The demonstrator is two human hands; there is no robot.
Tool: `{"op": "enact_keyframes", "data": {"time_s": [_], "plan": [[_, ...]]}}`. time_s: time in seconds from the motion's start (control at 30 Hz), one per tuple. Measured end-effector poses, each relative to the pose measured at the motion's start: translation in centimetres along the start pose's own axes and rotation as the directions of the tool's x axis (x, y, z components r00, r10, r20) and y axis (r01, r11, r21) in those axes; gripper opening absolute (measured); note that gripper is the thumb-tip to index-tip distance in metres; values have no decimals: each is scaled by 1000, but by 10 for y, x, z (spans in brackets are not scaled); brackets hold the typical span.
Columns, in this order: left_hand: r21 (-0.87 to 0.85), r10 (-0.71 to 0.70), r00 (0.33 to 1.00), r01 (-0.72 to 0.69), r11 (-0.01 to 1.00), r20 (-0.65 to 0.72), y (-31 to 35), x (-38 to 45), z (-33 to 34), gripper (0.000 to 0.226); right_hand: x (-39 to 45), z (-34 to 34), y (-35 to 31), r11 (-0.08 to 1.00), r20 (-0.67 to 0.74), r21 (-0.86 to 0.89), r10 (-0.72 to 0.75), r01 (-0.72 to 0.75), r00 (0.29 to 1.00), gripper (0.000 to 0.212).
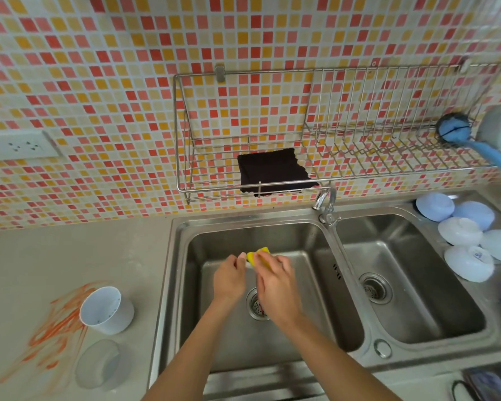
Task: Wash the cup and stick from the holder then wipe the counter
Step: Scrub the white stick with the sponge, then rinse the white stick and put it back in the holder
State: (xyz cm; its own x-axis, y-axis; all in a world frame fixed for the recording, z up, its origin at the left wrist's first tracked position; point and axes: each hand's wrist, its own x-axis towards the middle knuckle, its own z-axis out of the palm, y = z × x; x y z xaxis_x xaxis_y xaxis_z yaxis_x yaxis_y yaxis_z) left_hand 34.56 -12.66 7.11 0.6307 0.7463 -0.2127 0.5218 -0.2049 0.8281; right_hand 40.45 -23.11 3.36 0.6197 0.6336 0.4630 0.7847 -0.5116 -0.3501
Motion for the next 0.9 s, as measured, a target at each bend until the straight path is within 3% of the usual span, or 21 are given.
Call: {"op": "enact_keyframes", "data": {"time_s": [0.17, 0.37, 0.53, 0.73, 0.8, 0.9], "plan": [[-45, -130, 991, 130, 990, 4, -5, 0, 8, 41, -3, -2, 16, 995, -30, 21, 103, -102, 994, 37], [-272, -280, 956, 293, 917, 85, -4, 11, 30, 39, -13, -7, 19, 998, -17, 60, -30, 31, 999, 37], [-357, -304, 950, 310, 881, 75, 16, 6, 52, 40, -5, -20, 59, 992, -49, 9, 126, -126, 991, 35], [-292, -275, 960, 277, 915, 50, 15, 23, 78, 46, -9, -22, 88, 997, -5, 74, -18, 18, 1000, 41], [-228, -230, 972, 233, 945, 42, 16, 29, 82, 45, 4, -24, 120, 989, 43, 83, 118, -121, 992, 41], [-113, -100, 994, 103, 988, 33, 27, 36, 84, 36, 36, -26, 174, 918, 134, 76, 378, -390, 916, 43]]}}
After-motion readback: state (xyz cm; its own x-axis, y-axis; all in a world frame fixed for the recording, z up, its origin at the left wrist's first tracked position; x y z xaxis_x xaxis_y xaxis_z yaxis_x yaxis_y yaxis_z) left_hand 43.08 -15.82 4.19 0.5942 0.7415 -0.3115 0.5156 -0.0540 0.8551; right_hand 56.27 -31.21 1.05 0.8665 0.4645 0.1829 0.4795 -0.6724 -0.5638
